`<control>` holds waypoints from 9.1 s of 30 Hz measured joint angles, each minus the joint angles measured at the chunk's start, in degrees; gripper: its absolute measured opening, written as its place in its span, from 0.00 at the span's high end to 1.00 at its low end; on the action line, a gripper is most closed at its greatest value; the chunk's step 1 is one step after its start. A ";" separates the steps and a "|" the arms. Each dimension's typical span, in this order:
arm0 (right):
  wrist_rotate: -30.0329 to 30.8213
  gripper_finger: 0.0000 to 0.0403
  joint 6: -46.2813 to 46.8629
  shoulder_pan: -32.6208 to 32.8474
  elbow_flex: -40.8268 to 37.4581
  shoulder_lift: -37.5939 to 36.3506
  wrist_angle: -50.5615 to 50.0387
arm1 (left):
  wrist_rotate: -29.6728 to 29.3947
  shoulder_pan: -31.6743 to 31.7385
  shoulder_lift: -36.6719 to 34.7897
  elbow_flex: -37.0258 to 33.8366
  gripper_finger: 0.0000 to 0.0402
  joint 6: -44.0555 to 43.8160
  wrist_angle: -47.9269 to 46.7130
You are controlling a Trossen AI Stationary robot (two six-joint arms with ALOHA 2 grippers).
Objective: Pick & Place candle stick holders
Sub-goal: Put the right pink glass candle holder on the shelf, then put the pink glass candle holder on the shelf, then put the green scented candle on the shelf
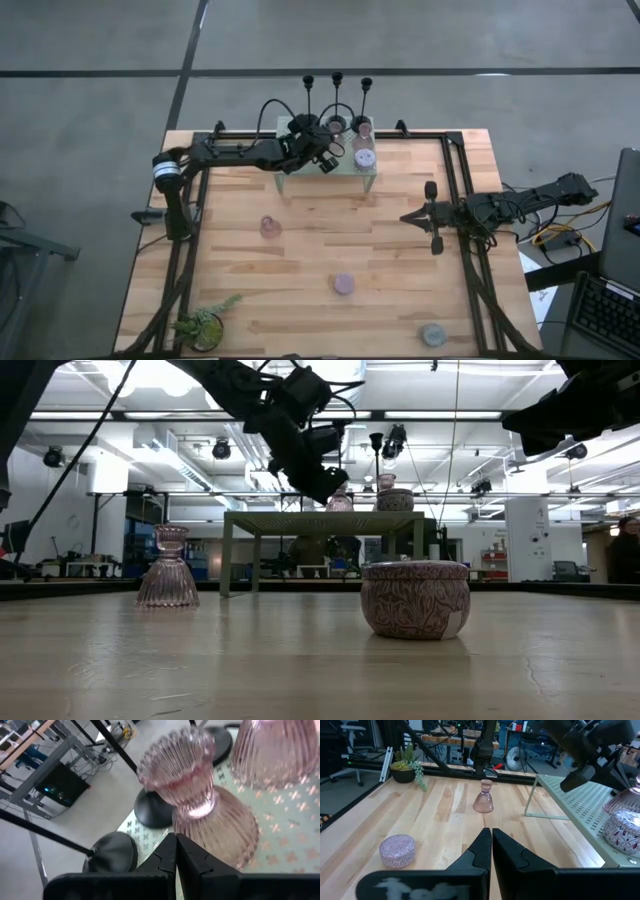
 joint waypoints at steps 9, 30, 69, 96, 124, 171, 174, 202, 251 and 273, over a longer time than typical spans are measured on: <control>-0.01 0.98 -0.01 0.00 0.02 -0.01 0.00 | 4.22 0.02 0.01 0.00 0.97 -1.18 3.83; -0.01 0.98 -0.02 0.01 0.02 -0.02 0.02 | 7.17 -4.50 -4.79 0.00 0.97 -0.14 -14.97; 0.00 0.98 0.00 0.02 0.02 0.00 -0.01 | 18.00 -31.75 -19.51 -18.10 0.45 -33.61 -50.30; -0.01 0.98 0.00 0.02 0.01 -0.01 0.01 | 10.96 -31.80 -19.73 -21.49 0.95 -32.65 -45.68; -0.02 0.98 0.00 0.00 -0.01 0.00 -0.01 | -2.33 -21.50 -19.73 3.29 0.94 -7.08 -40.61; -0.01 0.98 -0.01 0.01 0.00 0.00 -0.01 | 1.24 0.63 -0.51 20.77 0.93 19.42 -42.01; 0.00 0.98 0.00 0.01 0.01 -0.01 -0.01 | 2.10 0.63 -0.83 21.21 0.93 19.26 -42.37; -0.02 0.98 0.00 0.00 0.01 -0.02 -0.01 | 2.12 0.61 -1.06 21.29 0.84 18.65 -42.40; -0.02 0.98 -0.02 0.01 0.00 -0.01 -0.01 | 24.93 -15.51 -61.45 -45.98 0.96 -9.23 3.76; 0.00 0.98 -0.02 0.02 0.02 0.00 0.00 | 25.86 -15.91 -82.76 -75.21 0.94 -10.33 23.22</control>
